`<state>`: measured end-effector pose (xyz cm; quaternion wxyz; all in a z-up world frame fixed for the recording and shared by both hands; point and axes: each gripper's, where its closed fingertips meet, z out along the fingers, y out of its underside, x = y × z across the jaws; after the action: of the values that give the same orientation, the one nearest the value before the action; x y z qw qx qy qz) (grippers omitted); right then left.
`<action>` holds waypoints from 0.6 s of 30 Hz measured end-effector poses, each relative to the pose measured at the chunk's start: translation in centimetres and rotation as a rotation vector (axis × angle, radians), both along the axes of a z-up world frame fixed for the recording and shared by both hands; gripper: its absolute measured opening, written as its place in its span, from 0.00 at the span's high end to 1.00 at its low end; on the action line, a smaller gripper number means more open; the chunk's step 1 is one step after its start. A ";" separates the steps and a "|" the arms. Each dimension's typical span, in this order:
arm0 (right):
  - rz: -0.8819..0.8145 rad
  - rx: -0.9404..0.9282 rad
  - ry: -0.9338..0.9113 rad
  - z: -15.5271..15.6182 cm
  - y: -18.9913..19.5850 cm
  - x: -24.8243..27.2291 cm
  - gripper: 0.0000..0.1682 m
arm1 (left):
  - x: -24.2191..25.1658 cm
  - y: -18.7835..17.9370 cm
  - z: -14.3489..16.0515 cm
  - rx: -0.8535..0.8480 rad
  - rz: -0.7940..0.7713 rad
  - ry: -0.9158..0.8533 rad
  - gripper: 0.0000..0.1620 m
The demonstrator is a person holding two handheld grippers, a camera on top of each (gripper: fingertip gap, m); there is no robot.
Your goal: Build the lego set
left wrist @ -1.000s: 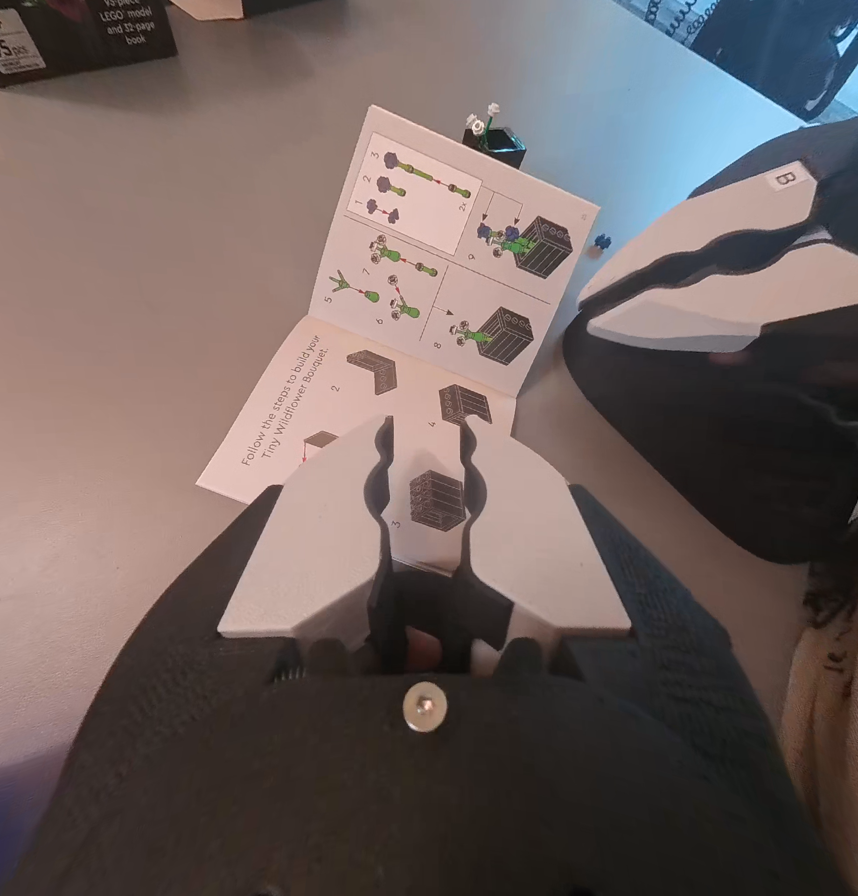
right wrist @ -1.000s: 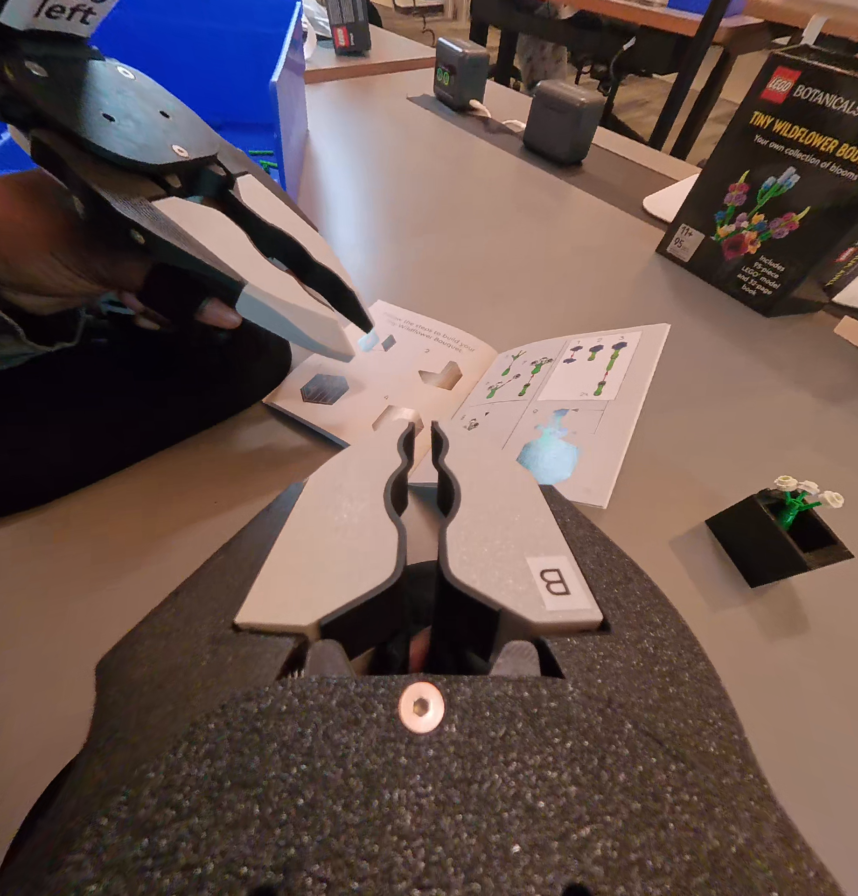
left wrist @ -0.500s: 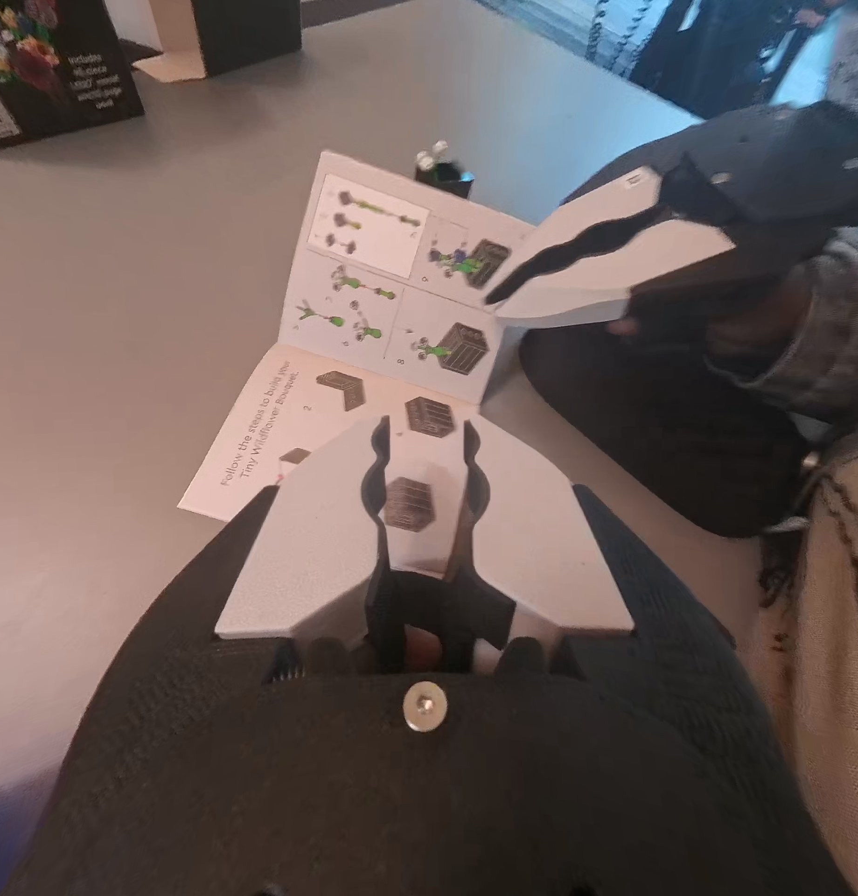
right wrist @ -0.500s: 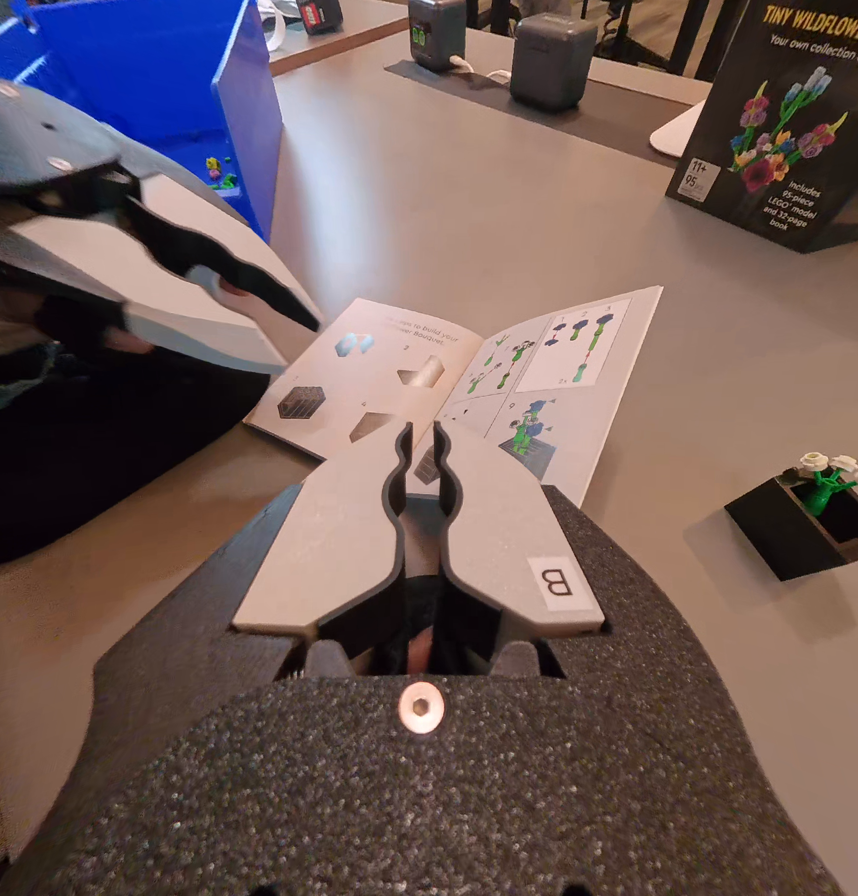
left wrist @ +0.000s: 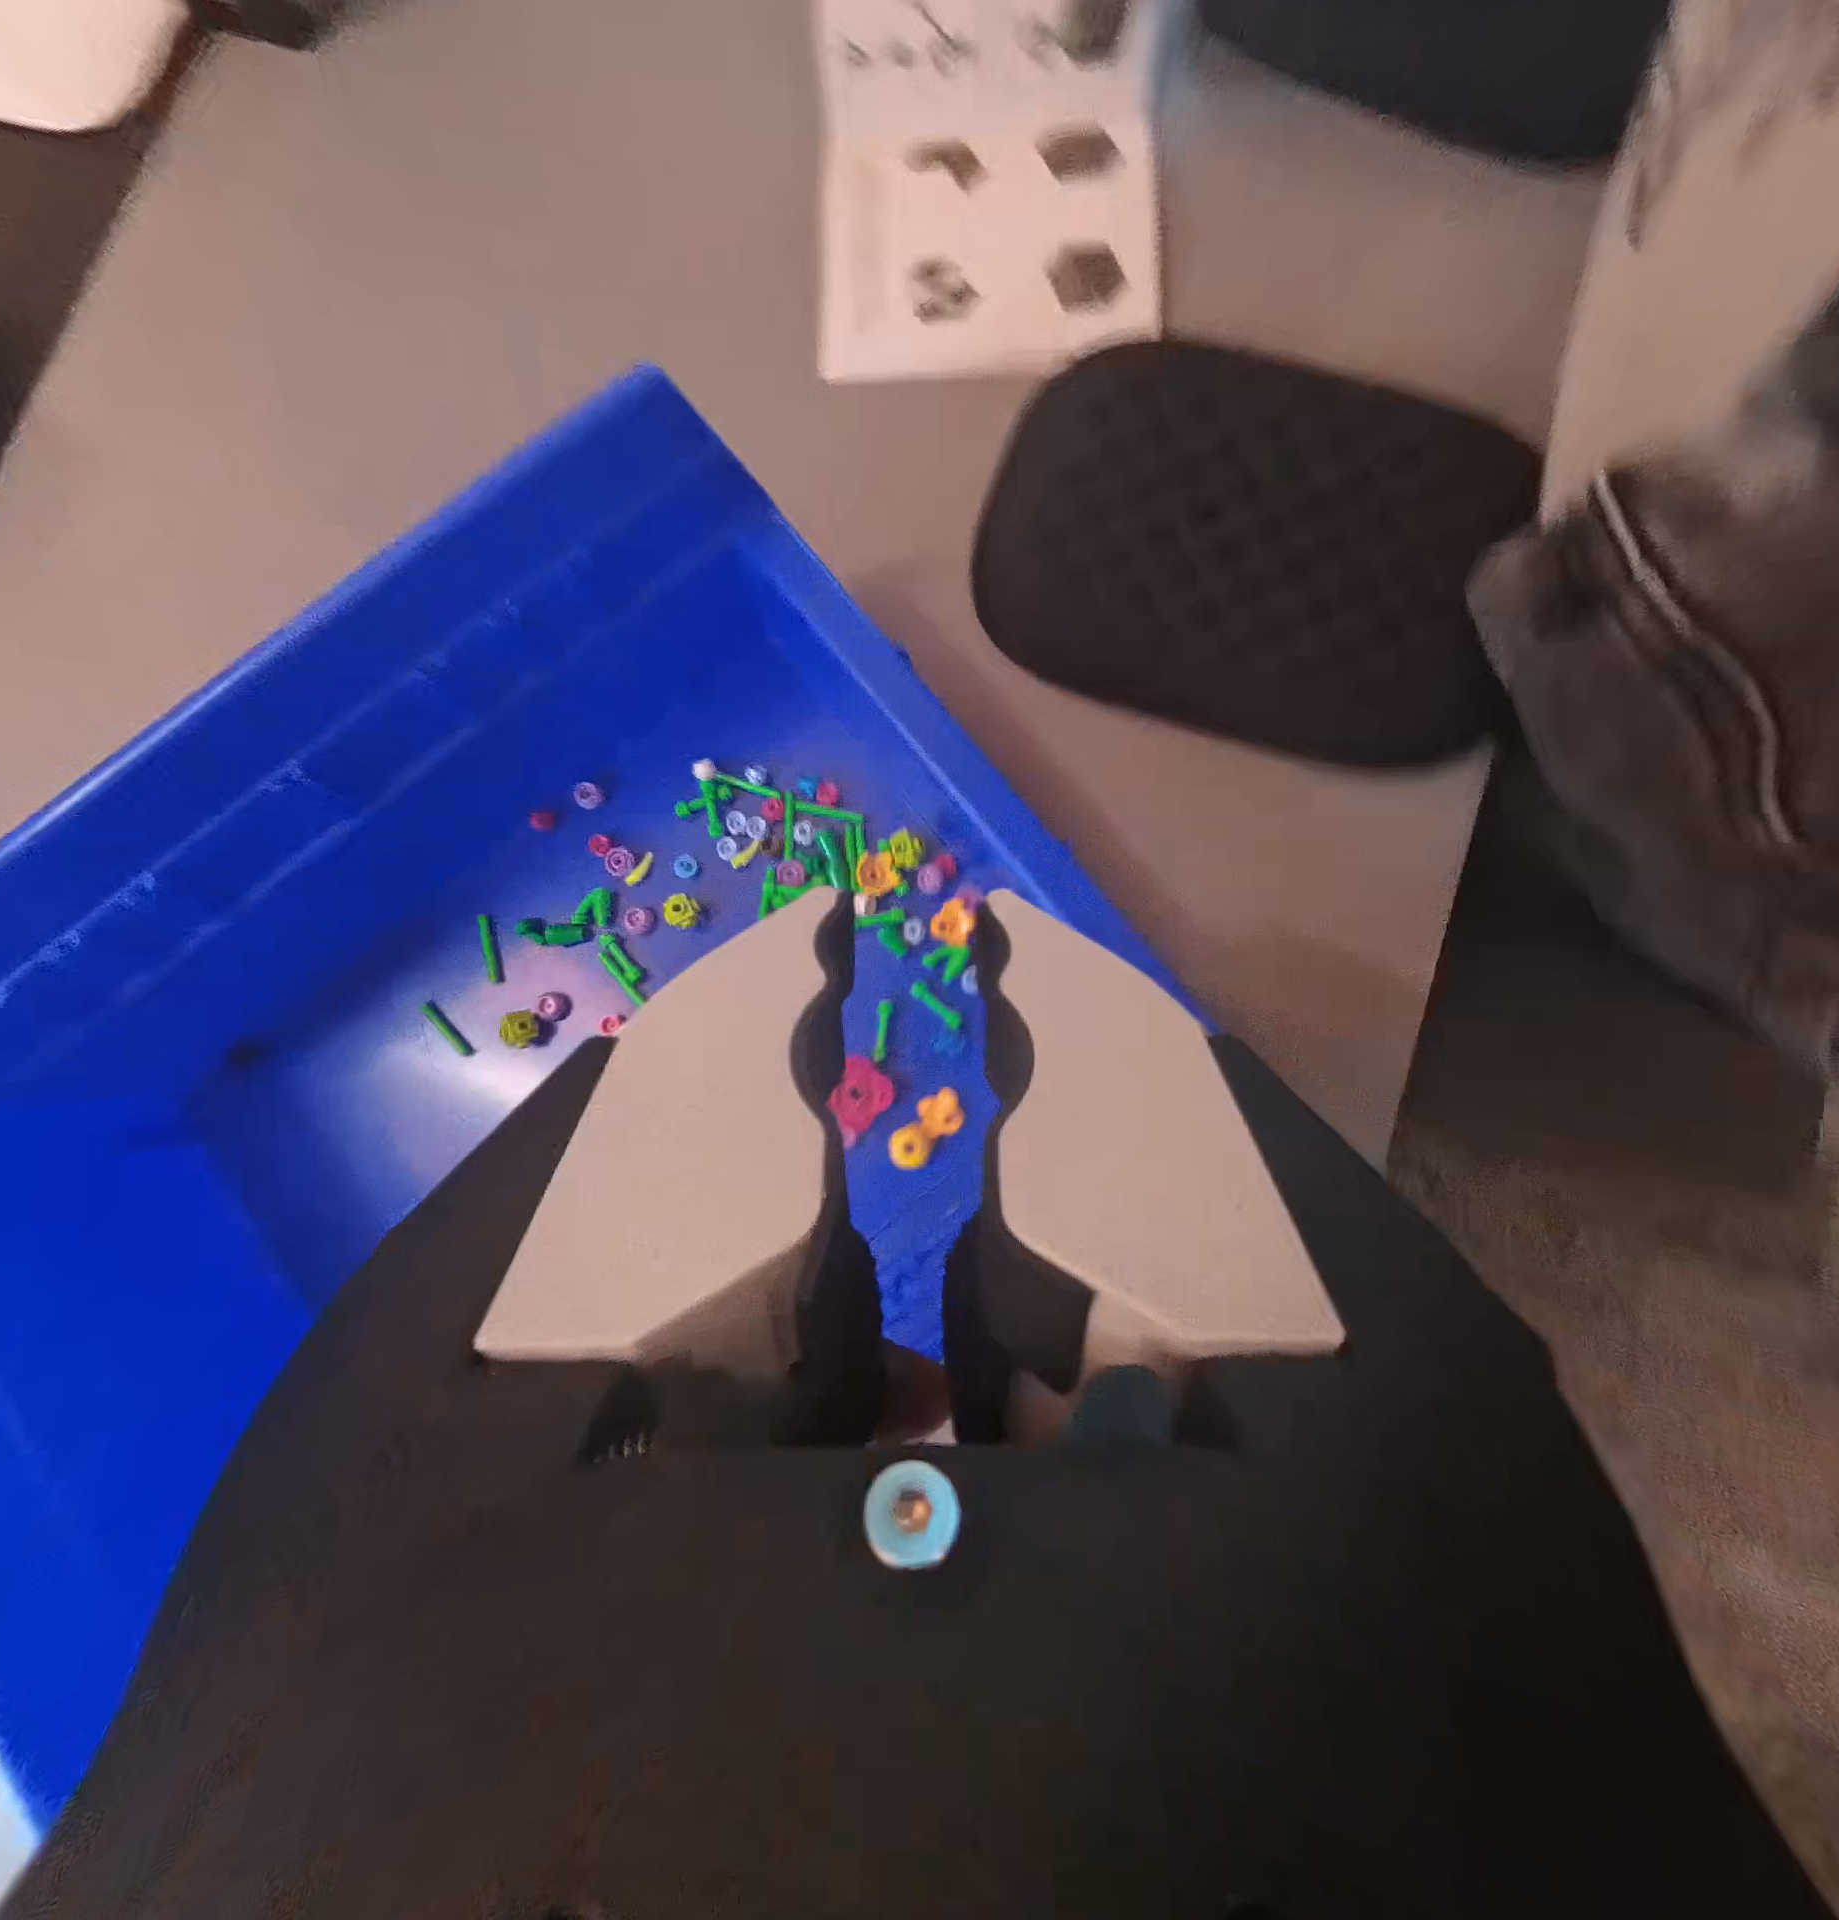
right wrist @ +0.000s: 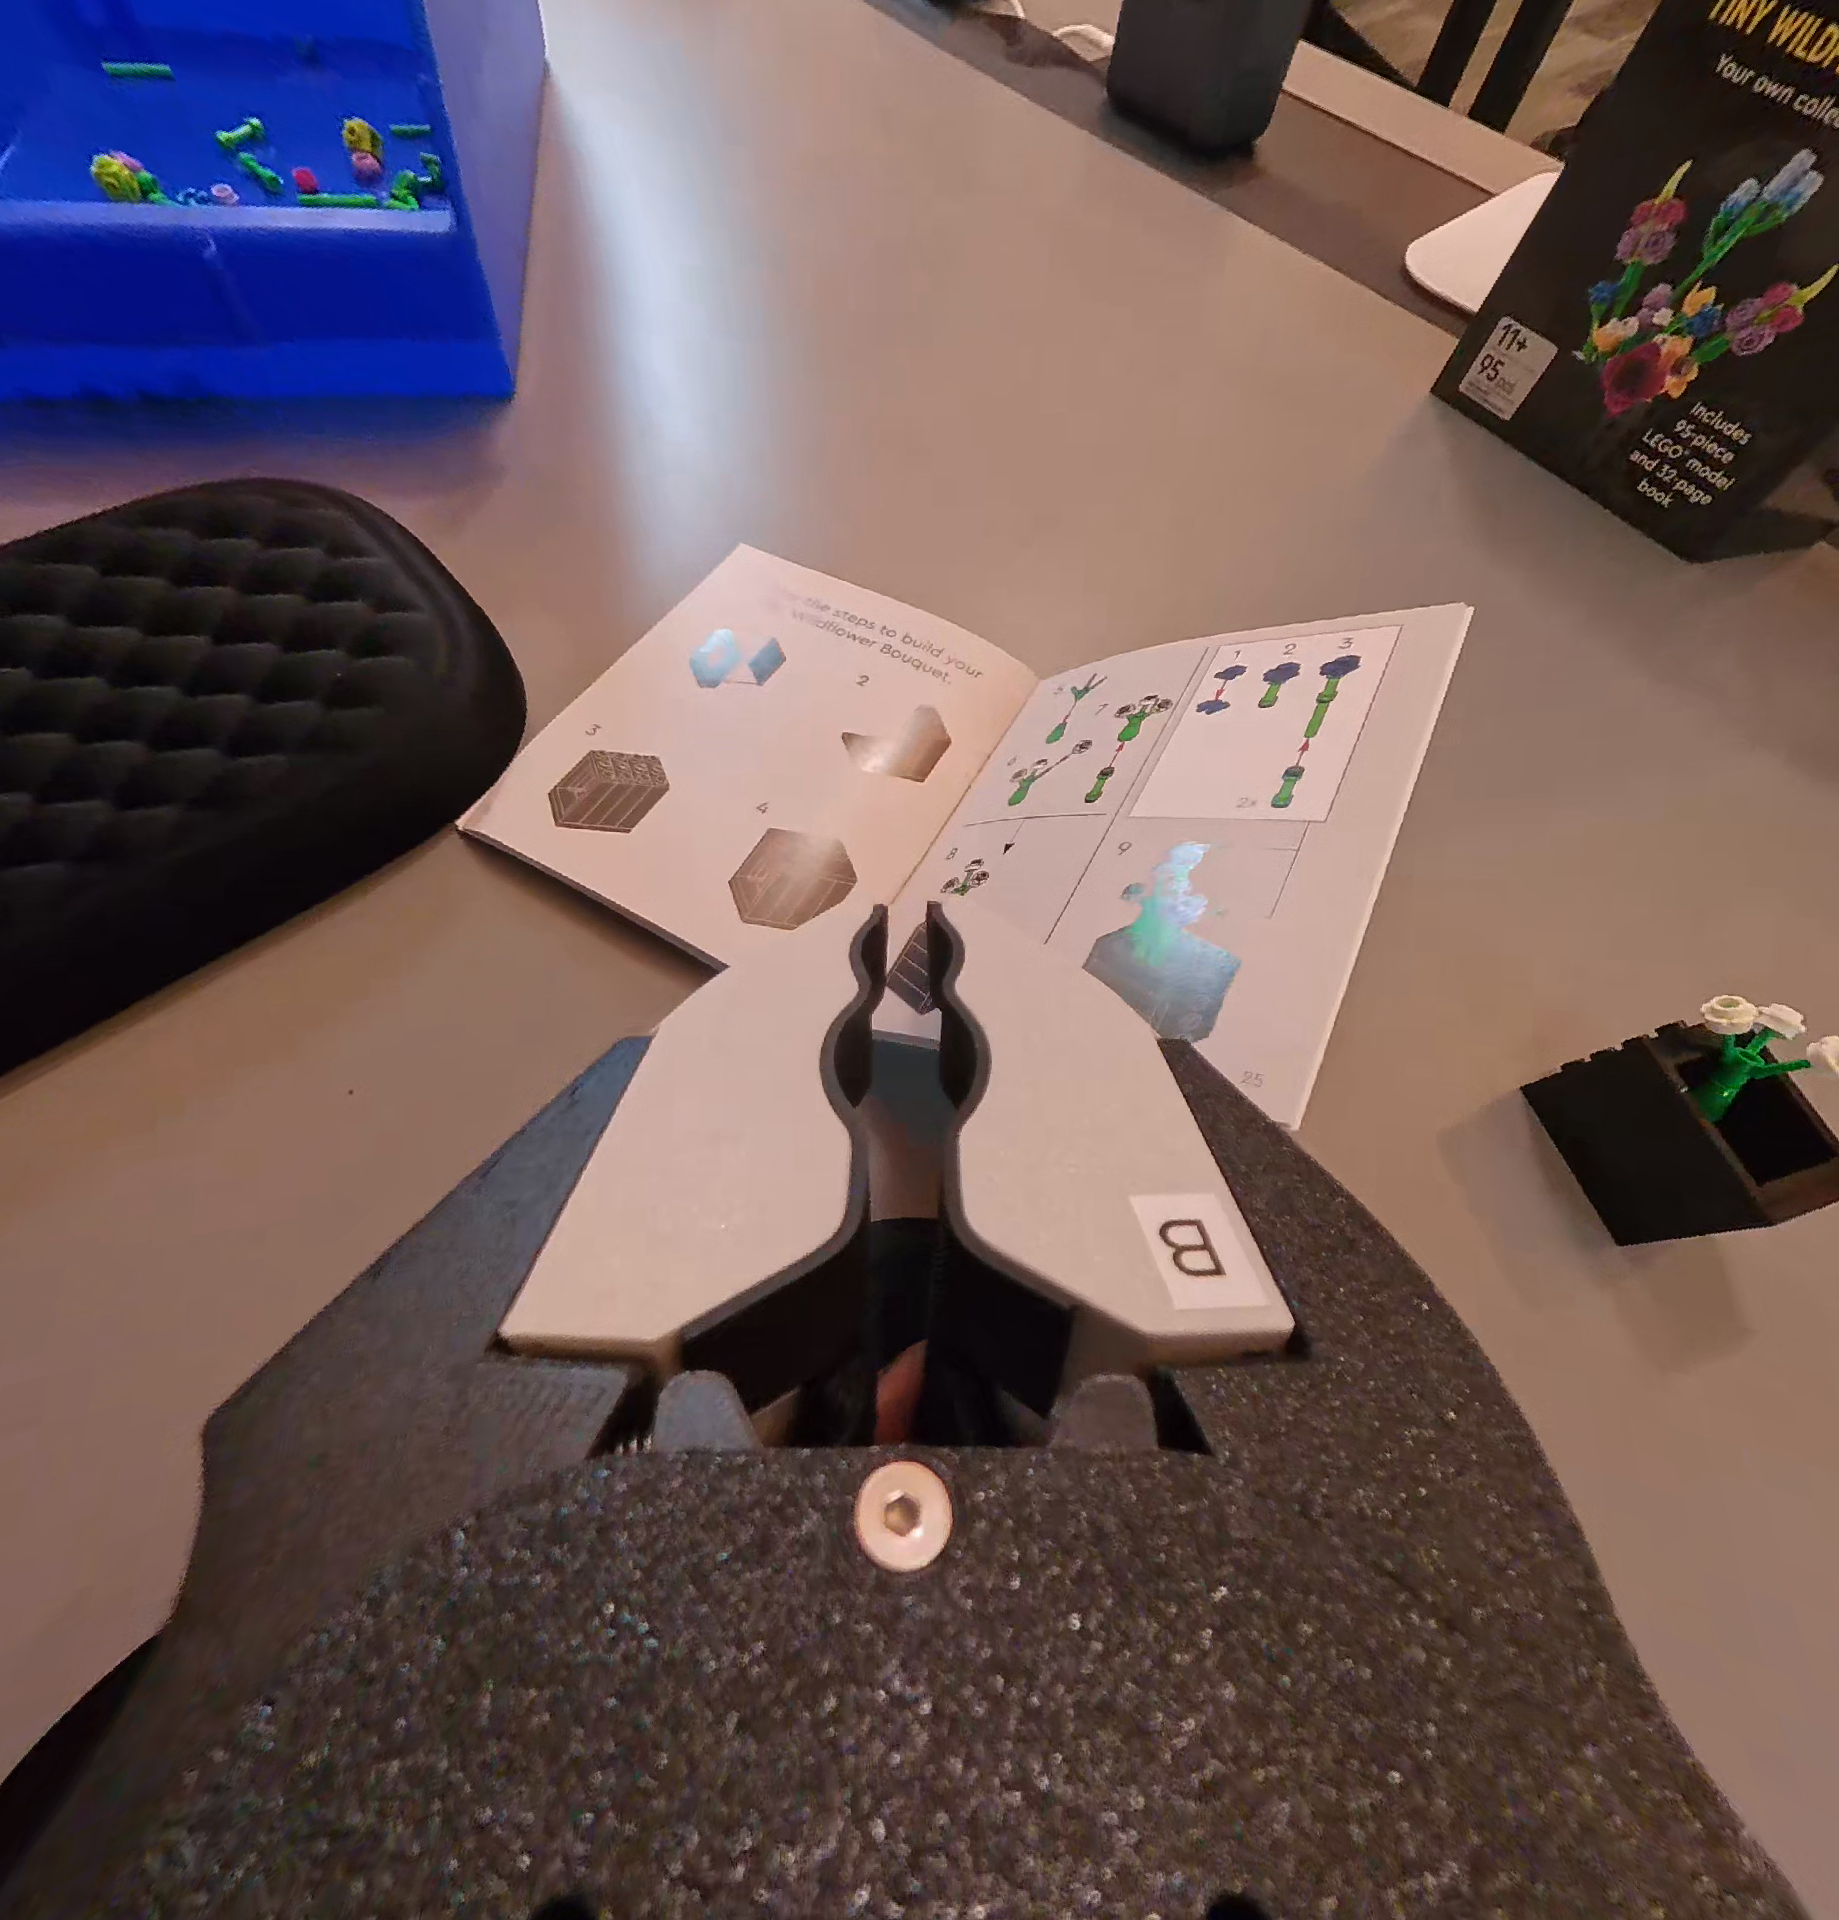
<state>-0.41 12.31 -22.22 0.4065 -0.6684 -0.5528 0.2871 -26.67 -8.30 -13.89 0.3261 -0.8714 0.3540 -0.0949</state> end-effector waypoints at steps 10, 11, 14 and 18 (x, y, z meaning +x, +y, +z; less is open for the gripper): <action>-0.027 -0.052 -0.020 -0.5 0.5 0.1 0.96 | -2.7 1.8 -3.0 0.014 -0.399 0.008 0.73; -0.029 -0.057 -0.029 -0.7 0.5 0.1 0.96 | -3.0 1.7 -3.4 -0.009 -0.415 0.016 0.72; -0.036 -0.065 -0.050 -1.0 0.6 0.0 0.96 | -4.3 1.9 -4.0 -0.026 -0.438 0.043 0.72; -0.044 -0.073 -0.065 -1.3 0.7 0.1 0.96 | -5.8 1.9 -4.2 -0.044 -0.439 0.063 0.72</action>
<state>-0.36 13.04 -23.47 0.3698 -0.7039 -0.5399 0.2762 -32.43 -6.35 -18.10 0.2672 -0.7828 0.5431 -0.1443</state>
